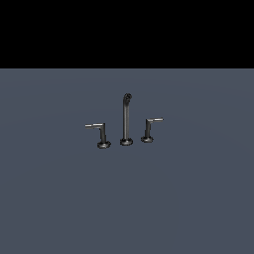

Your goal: Turn on the faucet by rotating a designated handle.

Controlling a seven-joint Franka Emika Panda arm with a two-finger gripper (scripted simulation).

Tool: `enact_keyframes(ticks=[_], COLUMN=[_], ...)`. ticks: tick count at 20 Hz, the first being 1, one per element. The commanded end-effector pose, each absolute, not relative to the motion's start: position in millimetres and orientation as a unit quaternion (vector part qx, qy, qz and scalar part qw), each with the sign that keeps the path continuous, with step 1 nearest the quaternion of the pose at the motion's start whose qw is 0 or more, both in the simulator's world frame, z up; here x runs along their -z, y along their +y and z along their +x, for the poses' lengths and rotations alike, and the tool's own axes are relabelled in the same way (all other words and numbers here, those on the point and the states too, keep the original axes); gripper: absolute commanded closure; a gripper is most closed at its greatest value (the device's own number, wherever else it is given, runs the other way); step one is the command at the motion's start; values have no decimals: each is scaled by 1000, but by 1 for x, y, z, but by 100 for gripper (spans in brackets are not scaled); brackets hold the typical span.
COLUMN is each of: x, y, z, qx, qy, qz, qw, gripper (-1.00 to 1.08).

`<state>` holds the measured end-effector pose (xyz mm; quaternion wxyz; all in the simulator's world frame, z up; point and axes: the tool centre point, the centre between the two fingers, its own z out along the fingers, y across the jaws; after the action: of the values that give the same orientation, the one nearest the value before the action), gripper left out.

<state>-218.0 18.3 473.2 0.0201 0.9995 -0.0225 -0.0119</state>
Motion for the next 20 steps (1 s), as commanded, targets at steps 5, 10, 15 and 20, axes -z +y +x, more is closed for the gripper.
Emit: enact_keyframes(ticks=[5, 10, 15, 20], x=[-461, -444, -421, -393], y=[12, 5, -4, -15], z=[-177, -136, -95, -56], qx=[10, 9, 7, 6], qy=[-79, -136, -195, -252], qz=[997, 991, 981, 968], qw=[18, 16, 14, 11], gripper=[108, 108, 108, 108])
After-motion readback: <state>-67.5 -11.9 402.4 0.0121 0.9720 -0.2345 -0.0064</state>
